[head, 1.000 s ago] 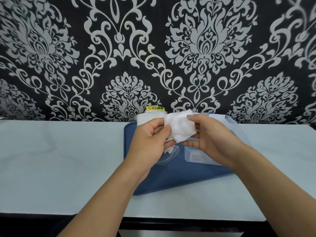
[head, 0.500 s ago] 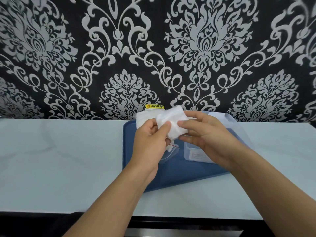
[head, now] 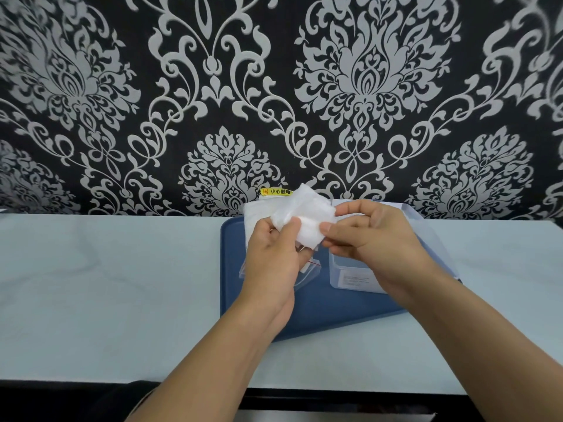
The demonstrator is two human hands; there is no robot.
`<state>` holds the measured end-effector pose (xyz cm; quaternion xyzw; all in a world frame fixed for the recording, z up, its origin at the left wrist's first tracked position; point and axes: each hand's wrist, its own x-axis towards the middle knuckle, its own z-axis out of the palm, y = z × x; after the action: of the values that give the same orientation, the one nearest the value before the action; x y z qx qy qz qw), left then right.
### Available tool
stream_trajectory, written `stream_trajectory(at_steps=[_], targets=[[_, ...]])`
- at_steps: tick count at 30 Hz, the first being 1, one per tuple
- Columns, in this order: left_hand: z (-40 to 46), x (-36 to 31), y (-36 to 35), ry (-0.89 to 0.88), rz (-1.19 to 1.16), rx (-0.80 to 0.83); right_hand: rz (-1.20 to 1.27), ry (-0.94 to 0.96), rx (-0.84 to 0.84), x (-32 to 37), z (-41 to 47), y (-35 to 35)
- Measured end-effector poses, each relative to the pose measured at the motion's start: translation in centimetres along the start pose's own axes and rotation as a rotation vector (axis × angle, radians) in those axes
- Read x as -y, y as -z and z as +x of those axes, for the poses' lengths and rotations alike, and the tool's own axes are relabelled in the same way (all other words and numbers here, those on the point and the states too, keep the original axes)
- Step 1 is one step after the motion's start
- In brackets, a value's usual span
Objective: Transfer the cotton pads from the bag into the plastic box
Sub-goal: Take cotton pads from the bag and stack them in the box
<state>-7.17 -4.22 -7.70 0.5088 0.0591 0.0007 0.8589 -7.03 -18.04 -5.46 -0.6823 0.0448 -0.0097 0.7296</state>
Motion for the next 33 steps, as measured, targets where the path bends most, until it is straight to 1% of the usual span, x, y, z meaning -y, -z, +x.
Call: stream_trajectory(at_steps=[3, 7, 10, 12, 14, 18, 21, 26, 29, 33], targets=[[0.0, -0.3, 0.1, 0.003, 0.025, 0.017, -0.154, 0.083, -0.036, -0.1, 0.0, 0.2], [-0.2, -0.5, 0.2, 0.015, 0.088, 0.080, -0.433, 0.317, -0.171, -0.1, -0.1, 0.2], [-0.4, -0.7, 0.0, 0.102, -0.014, 0.094, -0.542, 0.434, -0.200, 0.0, -0.3, -0.4], [-0.5, -1.0, -0.2, 0.185, -0.132, 0.106, -0.544, 0.444, -0.209, 0.0, -0.3, -0.6], [-0.5, -1.3, -0.3, 0.232, -0.183, 0.112, -0.527, 0.416, -0.200, -0.2, -0.3, -0.7], [-0.7, -1.4, -0.2, 0.264, -0.205, 0.119, -0.461, 0.359, -0.170, -0.3, -0.3, -0.6], [-0.6, -1.3, -0.1, 0.271, -0.222, 0.095, -0.428, 0.367, -0.180, 0.0, -0.3, -0.5], [-0.5, -1.3, 0.0, 0.286, -0.240, 0.078, -0.465, 0.378, -0.177, 0.1, -0.2, -0.3], [-0.4, -1.3, 0.0, 0.295, -0.249, 0.072, -0.448, 0.423, -0.166, 0.3, -0.2, -0.1], [-0.3, -1.4, 0.1, 0.294, -0.239, 0.081, -0.421, 0.556, -0.173, 0.5, -0.3, 0.2]])
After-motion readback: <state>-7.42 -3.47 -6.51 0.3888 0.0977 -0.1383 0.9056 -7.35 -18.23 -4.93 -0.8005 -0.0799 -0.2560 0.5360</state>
